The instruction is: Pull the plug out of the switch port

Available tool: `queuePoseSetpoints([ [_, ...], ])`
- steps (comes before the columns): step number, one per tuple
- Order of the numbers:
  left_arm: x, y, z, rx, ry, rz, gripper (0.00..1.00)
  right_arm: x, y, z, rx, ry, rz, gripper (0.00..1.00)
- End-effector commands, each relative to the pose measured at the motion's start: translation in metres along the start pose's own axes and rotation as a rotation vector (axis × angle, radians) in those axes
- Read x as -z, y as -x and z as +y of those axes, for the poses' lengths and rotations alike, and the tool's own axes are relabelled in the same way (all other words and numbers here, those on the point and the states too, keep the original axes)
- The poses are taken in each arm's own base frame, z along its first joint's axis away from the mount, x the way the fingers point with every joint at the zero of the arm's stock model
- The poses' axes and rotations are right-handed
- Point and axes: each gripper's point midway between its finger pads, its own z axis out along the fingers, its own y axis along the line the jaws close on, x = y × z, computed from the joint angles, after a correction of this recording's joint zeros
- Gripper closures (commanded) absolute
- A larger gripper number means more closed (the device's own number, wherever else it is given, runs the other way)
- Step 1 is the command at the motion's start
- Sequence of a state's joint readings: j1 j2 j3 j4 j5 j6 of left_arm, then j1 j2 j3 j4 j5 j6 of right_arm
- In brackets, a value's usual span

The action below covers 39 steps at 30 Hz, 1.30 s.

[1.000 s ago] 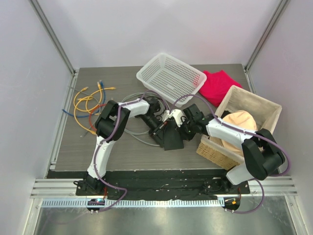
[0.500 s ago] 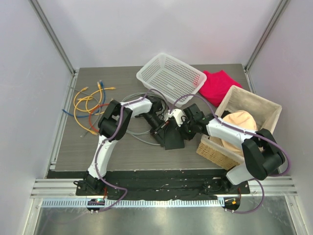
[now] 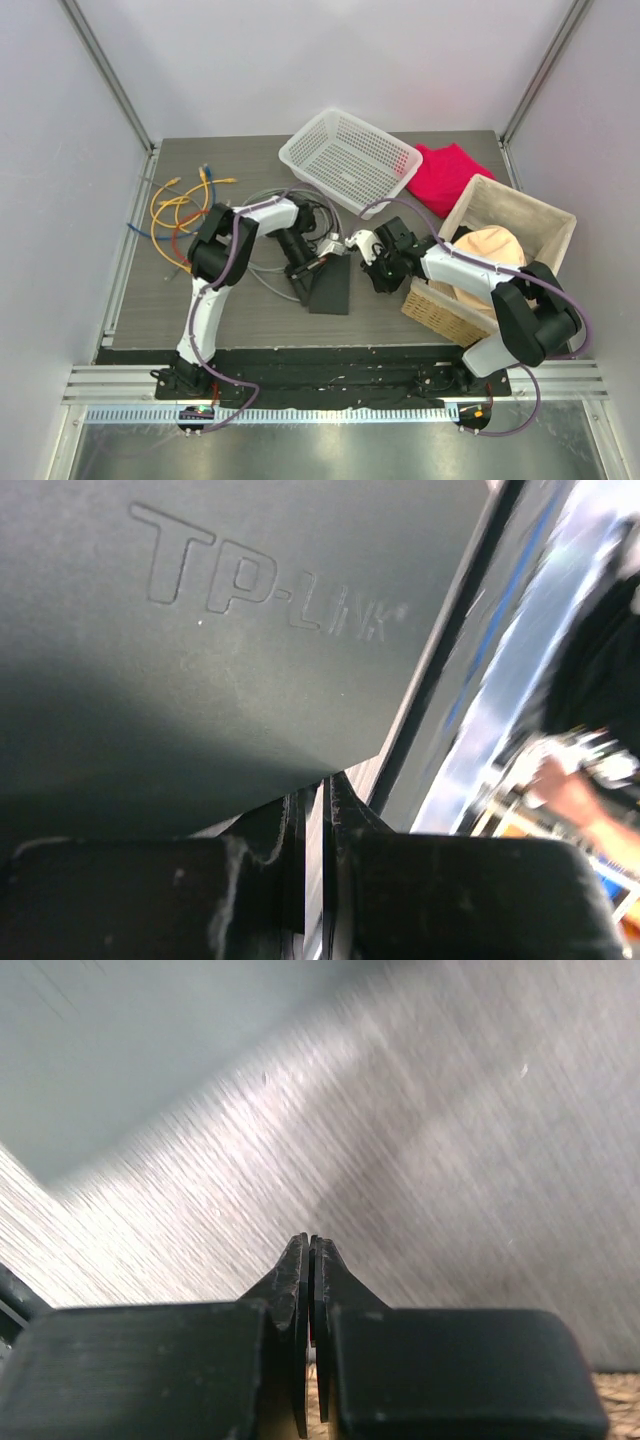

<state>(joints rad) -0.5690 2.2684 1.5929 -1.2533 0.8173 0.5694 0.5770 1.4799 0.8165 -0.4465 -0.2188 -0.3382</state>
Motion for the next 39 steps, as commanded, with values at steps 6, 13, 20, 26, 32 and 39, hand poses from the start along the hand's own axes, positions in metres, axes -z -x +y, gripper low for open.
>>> queuePoseSetpoints([
  [6,0.129,-0.08,0.049,-0.109,0.372,0.255,1.0,-0.001,-0.006,-0.003,-0.001,-0.012,0.028,0.99],
  [13,0.079,-0.056,0.019,0.031,0.076,0.051,1.0,0.012,0.035,0.006,-0.064,0.045,-0.077,0.99],
  [20,0.025,-0.004,-0.005,0.071,-0.122,-0.138,1.0,0.035,0.089,-0.001,-0.053,0.04,-0.19,0.99],
  [26,-0.009,0.011,-0.023,0.073,-0.177,-0.086,1.0,0.034,0.113,0.009,-0.043,0.092,-0.223,0.99],
  [32,-0.017,0.022,-0.019,0.174,-0.263,-0.086,1.0,0.016,0.091,0.038,0.0,0.159,-0.15,0.99],
  [39,-0.023,0.021,-0.017,0.209,-0.282,-0.086,1.0,-0.006,0.049,0.056,0.071,0.141,-0.036,0.99],
])
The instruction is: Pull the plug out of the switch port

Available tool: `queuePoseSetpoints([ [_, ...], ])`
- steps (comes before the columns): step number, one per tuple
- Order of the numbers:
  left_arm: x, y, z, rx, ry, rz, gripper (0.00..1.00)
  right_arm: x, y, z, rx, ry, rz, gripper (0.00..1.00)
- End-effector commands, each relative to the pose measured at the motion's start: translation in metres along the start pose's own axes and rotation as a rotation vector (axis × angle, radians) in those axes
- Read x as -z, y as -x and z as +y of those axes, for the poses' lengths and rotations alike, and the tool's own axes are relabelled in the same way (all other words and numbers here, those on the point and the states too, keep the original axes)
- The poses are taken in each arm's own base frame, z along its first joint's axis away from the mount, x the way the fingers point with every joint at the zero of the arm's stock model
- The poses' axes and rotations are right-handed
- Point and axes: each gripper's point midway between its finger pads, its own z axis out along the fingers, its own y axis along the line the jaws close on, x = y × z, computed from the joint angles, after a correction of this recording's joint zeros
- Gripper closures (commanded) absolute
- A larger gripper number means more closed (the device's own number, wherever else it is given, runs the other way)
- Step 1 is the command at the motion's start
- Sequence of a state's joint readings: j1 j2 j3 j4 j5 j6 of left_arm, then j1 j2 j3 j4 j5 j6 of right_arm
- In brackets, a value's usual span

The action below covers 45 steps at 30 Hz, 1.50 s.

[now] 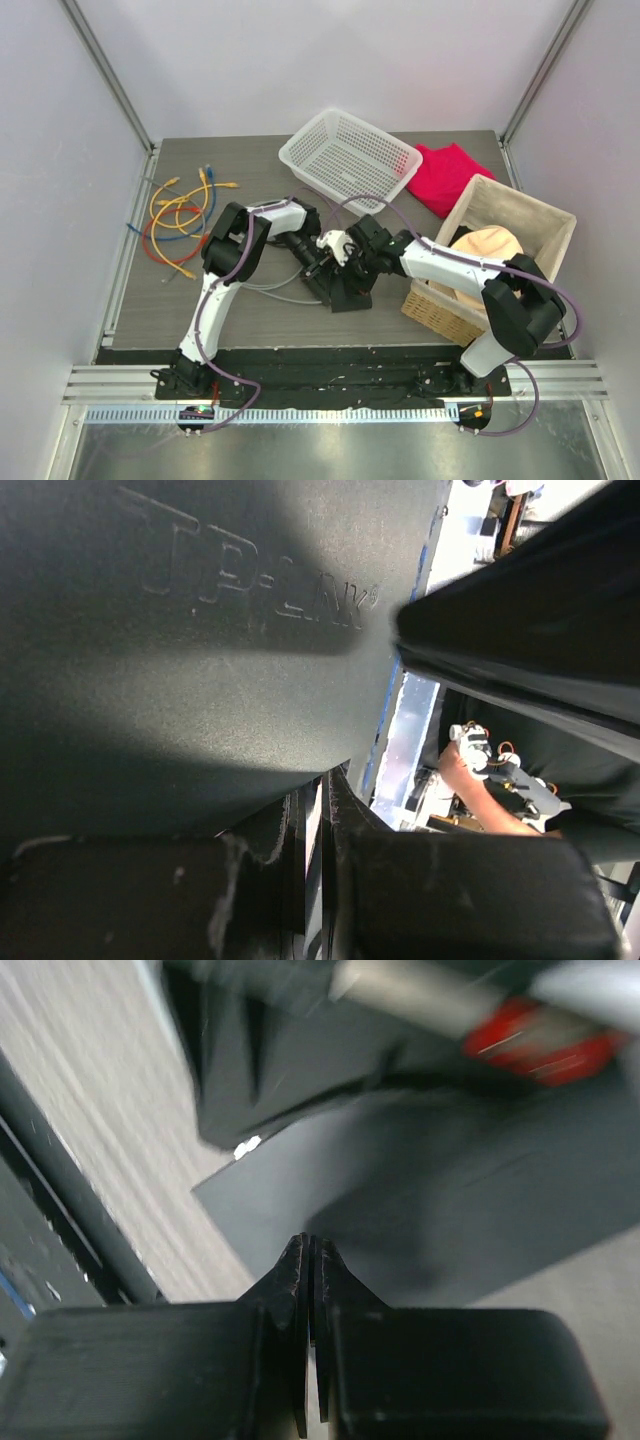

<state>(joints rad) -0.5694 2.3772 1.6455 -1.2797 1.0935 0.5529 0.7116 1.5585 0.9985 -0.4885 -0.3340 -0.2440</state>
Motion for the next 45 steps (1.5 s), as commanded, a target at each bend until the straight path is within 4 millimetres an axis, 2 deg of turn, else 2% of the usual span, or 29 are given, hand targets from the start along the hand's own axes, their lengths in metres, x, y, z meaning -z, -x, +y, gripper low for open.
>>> queuePoseSetpoints([
  [1,-0.006,-0.007,0.008,0.13,-0.015,0.014,1.0,-0.01,-0.022,0.0,0.031,-0.026,0.054,0.99],
  [5,-0.004,-0.01,0.016,0.145,0.045,0.036,1.0,-0.018,-0.039,-0.01,0.054,-0.074,0.115,0.99],
  [8,0.003,-0.019,0.038,0.165,0.202,0.082,1.0,-0.023,-0.05,-0.014,0.082,-0.083,0.151,0.99],
  [13,0.014,-0.034,0.055,0.195,0.328,0.073,1.0,-0.026,-0.058,-0.009,0.085,-0.069,0.173,0.99],
  [17,0.024,-0.047,0.056,0.216,0.403,0.088,1.0,-0.026,-0.068,-0.005,0.098,-0.062,0.194,0.99],
  [21,0.021,-0.066,0.06,0.187,0.398,0.133,1.0,-0.025,-0.077,0.0,0.111,-0.056,0.21,0.99],
  [22,0.017,-0.071,0.06,0.184,0.37,0.135,0.98,-0.025,-0.078,0.001,0.113,-0.056,0.212,0.99],
  [23,0.016,-0.073,0.058,0.177,0.347,0.126,0.92,-0.025,-0.079,0.001,0.114,-0.054,0.212,0.99],
  [25,0.016,-0.069,0.058,0.195,0.314,0.11,0.75,-0.025,-0.079,0.001,0.115,-0.057,0.213,0.99],
  [28,0.023,-0.056,0.057,0.22,0.323,0.032,0.64,-0.025,-0.077,0.002,0.115,-0.055,0.21,0.99],
  [30,0.029,-0.044,0.056,0.196,0.332,-0.031,0.6,-0.025,-0.075,0.002,0.117,-0.056,0.207,0.99],
  [35,0.026,-0.031,0.05,0.221,0.297,-0.085,0.59,-0.024,-0.075,0.002,0.12,-0.058,0.203,0.99],
  [39,0.016,-0.036,0.05,0.241,0.286,-0.086,0.57,-0.023,-0.076,0.001,0.121,-0.064,0.204,0.99],
  [45,0.005,-0.032,0.052,0.253,0.315,-0.066,0.57,-0.023,-0.076,0.001,0.121,-0.064,0.204,0.99],
])
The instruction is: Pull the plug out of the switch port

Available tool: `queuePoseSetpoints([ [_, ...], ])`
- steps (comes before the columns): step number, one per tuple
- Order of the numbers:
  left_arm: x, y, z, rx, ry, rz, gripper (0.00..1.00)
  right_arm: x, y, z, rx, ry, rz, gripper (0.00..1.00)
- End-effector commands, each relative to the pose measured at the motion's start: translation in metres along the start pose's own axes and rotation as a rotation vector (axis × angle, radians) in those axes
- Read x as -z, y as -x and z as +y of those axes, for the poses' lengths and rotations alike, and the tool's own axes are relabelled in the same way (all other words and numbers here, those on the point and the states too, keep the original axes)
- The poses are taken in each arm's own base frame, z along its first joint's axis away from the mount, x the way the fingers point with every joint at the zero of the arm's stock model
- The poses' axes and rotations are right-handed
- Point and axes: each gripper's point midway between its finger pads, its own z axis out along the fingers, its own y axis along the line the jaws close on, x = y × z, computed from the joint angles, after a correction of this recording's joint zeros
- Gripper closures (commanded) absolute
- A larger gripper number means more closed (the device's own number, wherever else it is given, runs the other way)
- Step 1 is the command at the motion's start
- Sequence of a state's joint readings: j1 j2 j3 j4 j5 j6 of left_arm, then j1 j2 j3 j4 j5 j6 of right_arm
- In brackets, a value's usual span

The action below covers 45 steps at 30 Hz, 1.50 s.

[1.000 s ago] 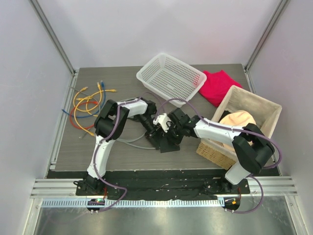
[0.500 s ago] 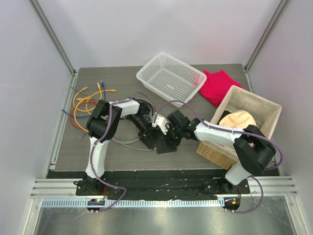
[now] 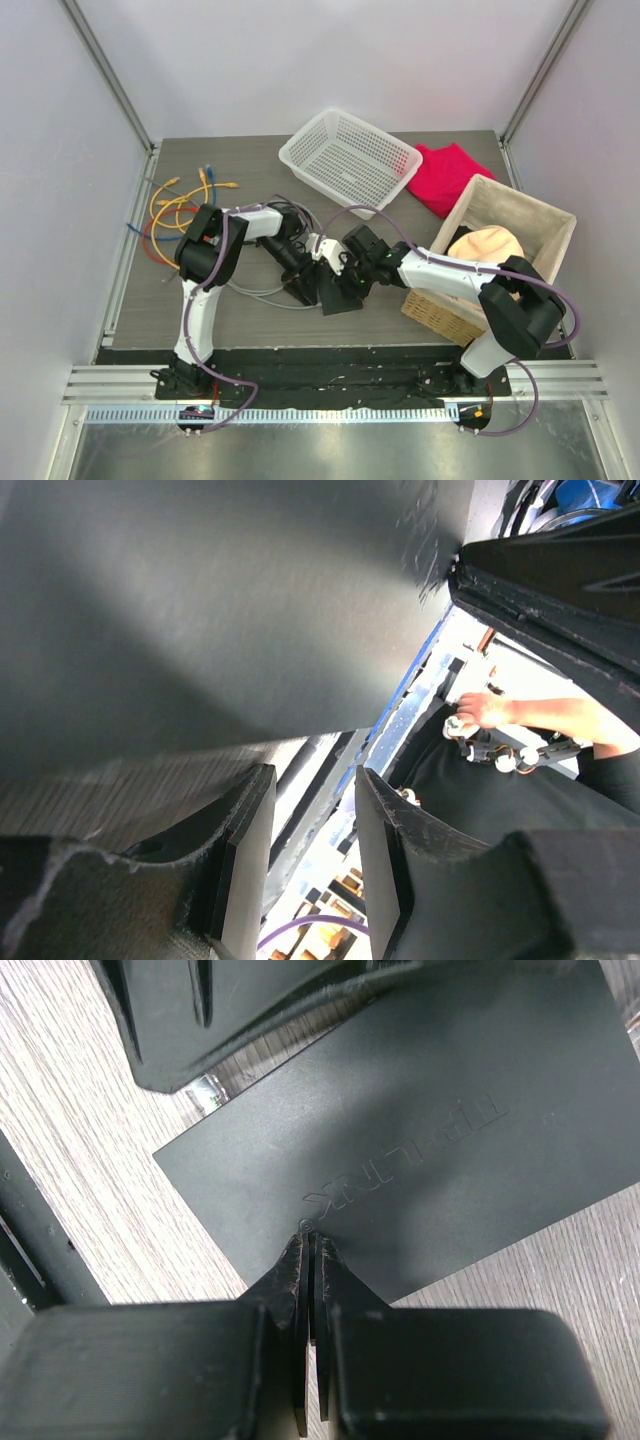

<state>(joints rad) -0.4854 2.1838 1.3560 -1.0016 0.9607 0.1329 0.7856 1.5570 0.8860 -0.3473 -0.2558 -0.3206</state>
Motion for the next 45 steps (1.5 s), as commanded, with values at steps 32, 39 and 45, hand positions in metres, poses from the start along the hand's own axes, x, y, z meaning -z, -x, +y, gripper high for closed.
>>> queuePoseSetpoints([
  [32,-0.021,0.038,0.023,-0.195,0.163,-0.184,0.46,-0.003,-0.062,0.002,-0.023,-0.012,0.228,0.99],
  [39,-0.029,0.029,0.016,-0.276,0.097,-0.193,0.59,-0.008,-0.06,0.005,-0.047,0.01,0.232,0.99],
  [45,-0.032,0.026,0.007,-0.33,0.013,-0.176,0.67,-0.012,-0.05,0.001,-0.044,0.008,0.225,0.99],
])
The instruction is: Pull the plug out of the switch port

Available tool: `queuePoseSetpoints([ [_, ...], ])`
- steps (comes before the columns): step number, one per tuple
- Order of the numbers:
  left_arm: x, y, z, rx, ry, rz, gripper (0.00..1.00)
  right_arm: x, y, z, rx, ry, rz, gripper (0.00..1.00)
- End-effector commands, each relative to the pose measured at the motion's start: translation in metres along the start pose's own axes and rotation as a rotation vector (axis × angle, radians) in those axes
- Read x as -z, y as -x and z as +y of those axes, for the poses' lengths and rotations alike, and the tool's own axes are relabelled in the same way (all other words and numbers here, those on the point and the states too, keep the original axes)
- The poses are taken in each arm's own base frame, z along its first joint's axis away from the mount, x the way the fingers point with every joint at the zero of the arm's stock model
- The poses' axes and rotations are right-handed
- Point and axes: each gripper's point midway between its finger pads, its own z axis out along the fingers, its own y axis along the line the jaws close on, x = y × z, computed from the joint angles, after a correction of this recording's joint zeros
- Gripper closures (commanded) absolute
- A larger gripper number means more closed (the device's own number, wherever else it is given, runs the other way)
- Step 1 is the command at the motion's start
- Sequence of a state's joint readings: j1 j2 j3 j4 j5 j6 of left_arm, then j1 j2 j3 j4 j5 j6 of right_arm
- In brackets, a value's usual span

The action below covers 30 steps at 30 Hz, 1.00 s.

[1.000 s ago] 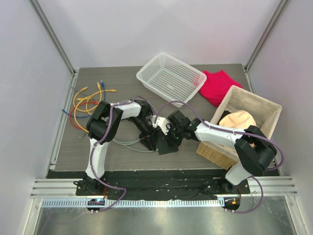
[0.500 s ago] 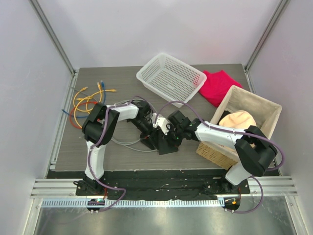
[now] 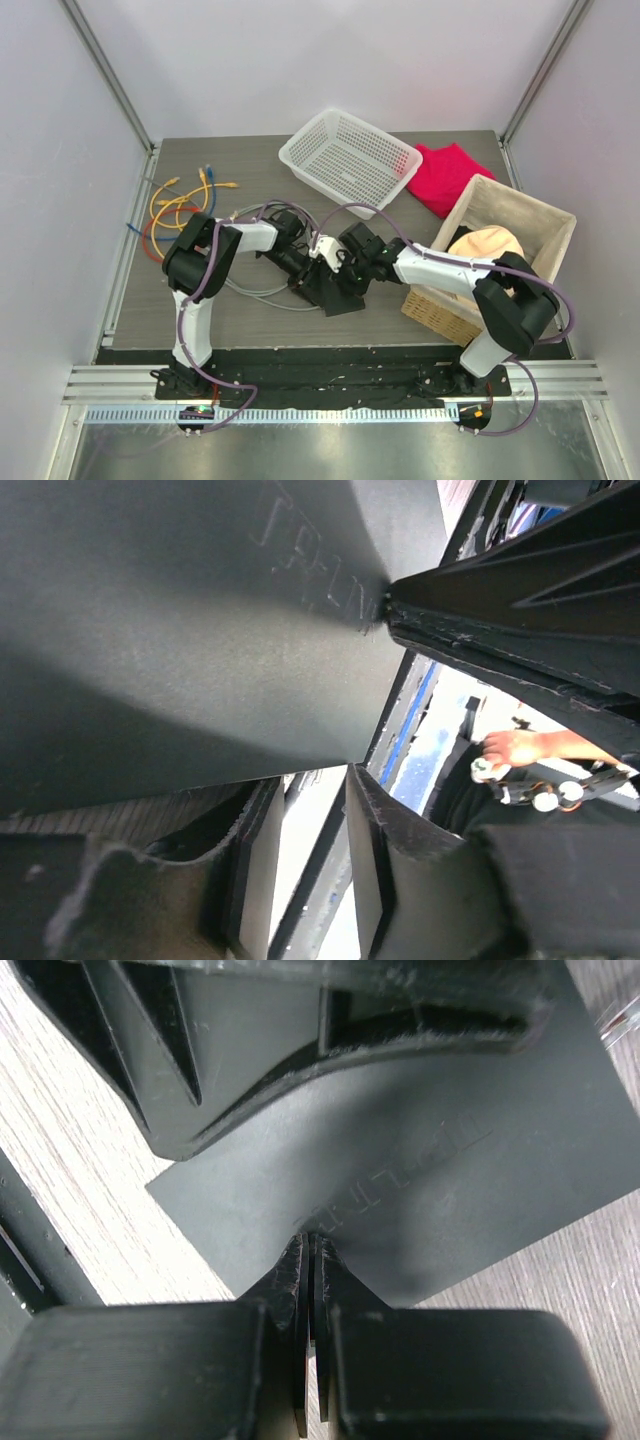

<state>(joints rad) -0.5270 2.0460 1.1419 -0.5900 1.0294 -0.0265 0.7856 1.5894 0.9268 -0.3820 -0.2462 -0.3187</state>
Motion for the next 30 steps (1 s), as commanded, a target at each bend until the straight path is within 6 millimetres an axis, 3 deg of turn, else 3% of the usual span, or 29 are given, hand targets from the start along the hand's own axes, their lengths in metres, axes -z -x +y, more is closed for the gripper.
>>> queuePoseSetpoints([
  [1,-0.015,0.01,0.022,-0.19,0.047,-0.014,0.69,-0.012,-0.051,0.004,-0.036,0.01,0.198,0.99],
  [8,-0.018,0.009,0.021,-0.208,0.011,0.004,0.69,-0.013,-0.045,0.001,-0.029,0.004,0.192,0.99],
  [10,-0.018,0.009,0.023,-0.205,0.023,0.006,0.8,-0.013,-0.045,0.001,-0.026,0.003,0.191,0.99],
  [12,-0.018,0.01,0.027,-0.184,0.058,0.007,0.98,-0.013,-0.047,0.001,-0.029,0.004,0.194,0.99],
  [13,-0.017,0.012,0.028,-0.168,0.081,0.005,1.0,-0.012,-0.048,0.002,-0.028,0.004,0.194,0.99],
  [17,-0.015,0.016,0.027,-0.141,0.097,0.021,1.0,-0.011,-0.053,0.003,-0.022,0.007,0.196,0.99],
  [21,-0.004,0.023,0.011,-0.181,0.09,0.083,1.0,-0.009,-0.057,0.003,-0.001,0.003,0.203,0.99],
  [23,0.001,0.01,0.023,-0.274,0.122,0.203,1.0,-0.007,-0.059,0.004,0.004,0.004,0.206,0.99],
  [24,0.011,-0.003,0.015,-0.235,0.116,0.285,1.0,-0.006,-0.06,0.004,0.006,0.002,0.206,0.99],
  [26,0.018,-0.024,0.028,-0.257,0.119,0.406,1.0,-0.005,-0.062,0.005,0.006,0.004,0.206,0.99],
  [27,0.024,-0.041,0.024,-0.215,0.103,0.468,1.0,-0.005,-0.061,0.005,0.008,0.004,0.203,0.99],
  [30,0.032,-0.066,0.027,-0.197,0.095,0.523,1.0,-0.003,-0.061,0.005,0.014,-0.001,0.197,0.99],
])
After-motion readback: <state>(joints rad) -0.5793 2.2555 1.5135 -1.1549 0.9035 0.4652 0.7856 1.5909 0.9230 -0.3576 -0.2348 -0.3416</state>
